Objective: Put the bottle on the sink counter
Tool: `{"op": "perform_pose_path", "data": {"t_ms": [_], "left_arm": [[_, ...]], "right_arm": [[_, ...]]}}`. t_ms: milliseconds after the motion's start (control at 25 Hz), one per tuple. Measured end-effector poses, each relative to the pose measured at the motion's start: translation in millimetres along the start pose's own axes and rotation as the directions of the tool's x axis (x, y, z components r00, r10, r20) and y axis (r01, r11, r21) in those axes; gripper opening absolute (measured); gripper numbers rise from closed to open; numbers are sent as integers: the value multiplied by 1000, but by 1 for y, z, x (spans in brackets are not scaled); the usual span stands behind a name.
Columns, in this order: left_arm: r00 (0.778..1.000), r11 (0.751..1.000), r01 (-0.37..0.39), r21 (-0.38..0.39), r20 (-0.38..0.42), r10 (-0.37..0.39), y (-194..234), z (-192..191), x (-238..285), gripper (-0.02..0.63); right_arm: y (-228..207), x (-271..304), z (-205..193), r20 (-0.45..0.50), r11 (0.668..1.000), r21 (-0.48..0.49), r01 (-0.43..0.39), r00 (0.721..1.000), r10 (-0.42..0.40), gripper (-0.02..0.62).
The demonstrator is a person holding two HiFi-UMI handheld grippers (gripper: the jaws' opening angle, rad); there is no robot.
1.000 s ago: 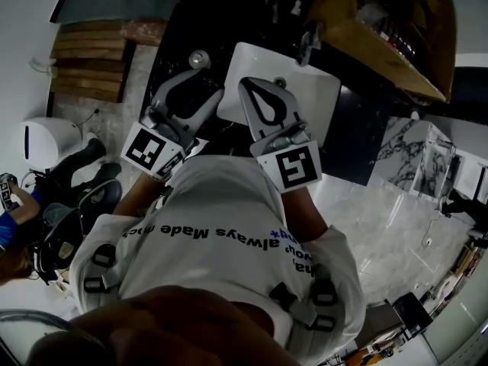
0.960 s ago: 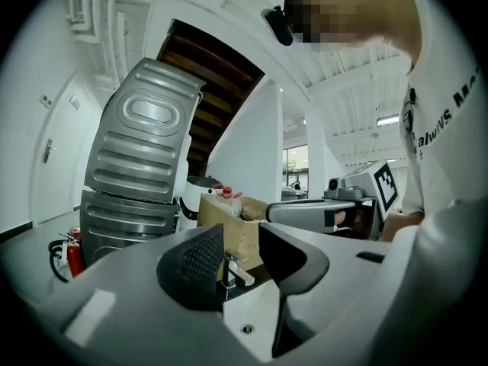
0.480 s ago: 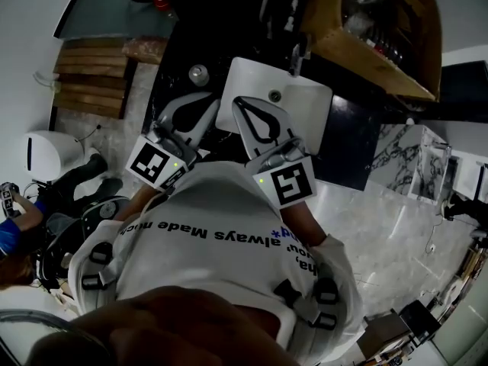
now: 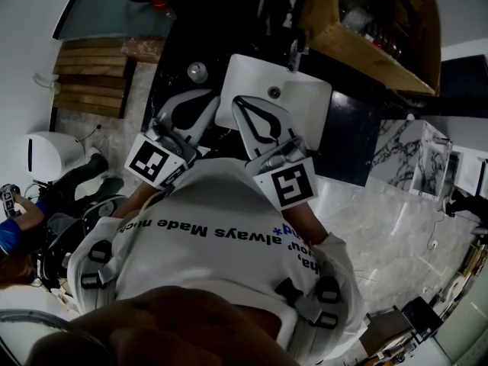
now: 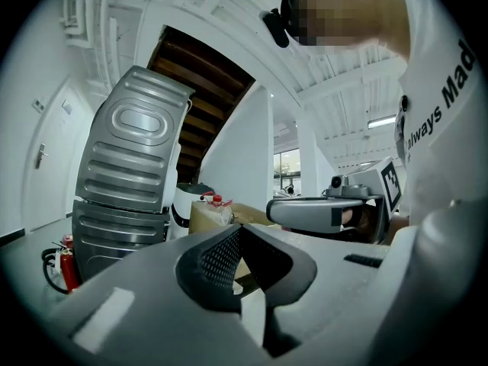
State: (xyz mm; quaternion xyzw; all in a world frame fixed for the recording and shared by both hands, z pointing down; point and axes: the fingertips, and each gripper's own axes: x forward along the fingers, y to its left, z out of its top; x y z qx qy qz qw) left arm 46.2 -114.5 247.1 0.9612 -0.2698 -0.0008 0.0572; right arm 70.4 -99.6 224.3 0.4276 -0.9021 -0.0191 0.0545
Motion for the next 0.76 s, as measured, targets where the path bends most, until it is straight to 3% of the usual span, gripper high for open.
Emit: {"op": "perform_pose_path", "data": {"t_ms": [200,760], "left_arm": [[1000,999,7,34,11,-7,0,-3,0,4],[1000,1000,-14,15,11,13,1,-5,3,4]], "right_arm": [[-5,-1,0,12,1000,19,9,1000,-9,5],[-5,0,0,26,999,37,-9,1000,8,5]]}}
